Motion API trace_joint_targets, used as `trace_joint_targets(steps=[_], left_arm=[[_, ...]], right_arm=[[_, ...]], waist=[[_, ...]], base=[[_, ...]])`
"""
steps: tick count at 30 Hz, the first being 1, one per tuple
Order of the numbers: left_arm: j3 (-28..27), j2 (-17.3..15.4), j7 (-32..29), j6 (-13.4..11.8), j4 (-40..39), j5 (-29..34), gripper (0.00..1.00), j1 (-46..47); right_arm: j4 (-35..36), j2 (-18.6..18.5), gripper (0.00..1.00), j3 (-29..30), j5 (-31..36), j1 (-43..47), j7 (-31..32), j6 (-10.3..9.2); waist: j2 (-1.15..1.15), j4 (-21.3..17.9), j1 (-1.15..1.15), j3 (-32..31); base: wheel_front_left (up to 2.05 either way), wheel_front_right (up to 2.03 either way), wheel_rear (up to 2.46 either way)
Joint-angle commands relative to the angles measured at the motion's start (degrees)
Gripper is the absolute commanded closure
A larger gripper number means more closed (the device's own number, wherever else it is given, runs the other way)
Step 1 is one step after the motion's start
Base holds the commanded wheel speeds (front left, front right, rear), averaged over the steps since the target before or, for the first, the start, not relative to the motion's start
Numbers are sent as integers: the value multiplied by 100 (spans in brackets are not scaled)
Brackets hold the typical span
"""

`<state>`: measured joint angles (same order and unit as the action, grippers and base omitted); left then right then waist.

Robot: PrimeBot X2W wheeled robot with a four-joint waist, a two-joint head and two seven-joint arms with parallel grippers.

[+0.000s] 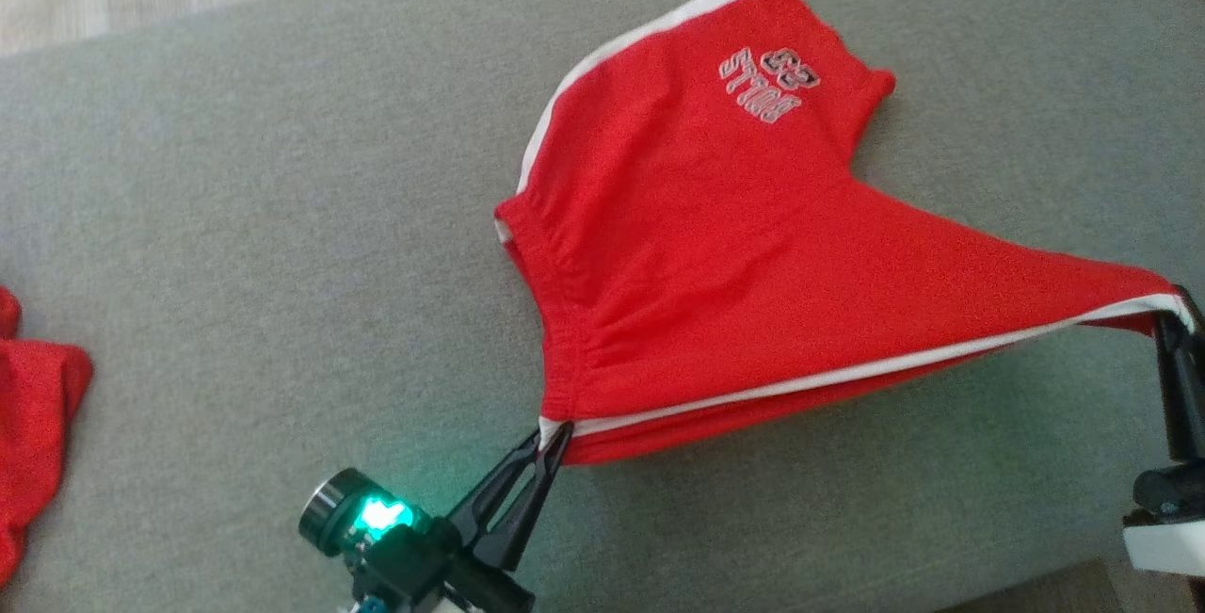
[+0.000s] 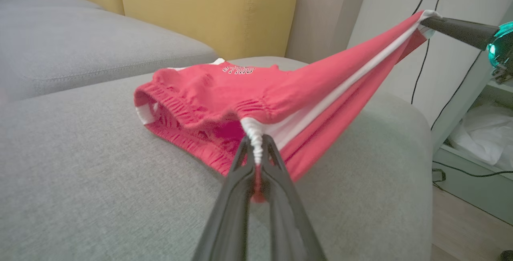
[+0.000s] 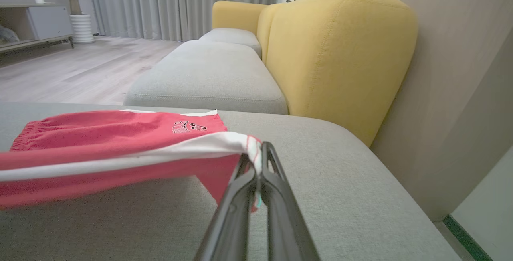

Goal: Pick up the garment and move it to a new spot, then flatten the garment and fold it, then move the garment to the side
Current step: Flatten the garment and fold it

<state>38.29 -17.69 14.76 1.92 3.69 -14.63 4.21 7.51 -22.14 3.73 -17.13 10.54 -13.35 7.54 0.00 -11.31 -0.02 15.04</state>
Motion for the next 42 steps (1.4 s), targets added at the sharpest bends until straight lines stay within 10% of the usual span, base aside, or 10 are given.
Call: trace_joint_targets(steps=[1, 16, 40, 42], left_arm=[[-237, -149, 24, -62, -249, -30, 100, 77], [-132, 773, -331, -75, 368, 98, 100, 1760], [-70, 1457, -42, -599, 1827, 114, 100, 3566], [-8, 1466, -17, -597, 1888, 75, 94, 3600]], right_arm=[[263, -250, 100, 76, -7, -20, 66, -5], [-328, -802, 100, -163, -304, -1467, 794, -5], [-2661, -2085, 100, -2566, -1312, -4881, 1151, -5], [-2826, -2090, 73, -2805, -1381, -5043, 1083, -5]], waist=[[0, -16, 2, -60], [0, 706, 2, 563], [0, 1490, 2, 1552], [0, 1500, 2, 1573]], base=[[0, 0, 0], [0, 0, 0], [0, 0, 0], [0, 0, 0]])
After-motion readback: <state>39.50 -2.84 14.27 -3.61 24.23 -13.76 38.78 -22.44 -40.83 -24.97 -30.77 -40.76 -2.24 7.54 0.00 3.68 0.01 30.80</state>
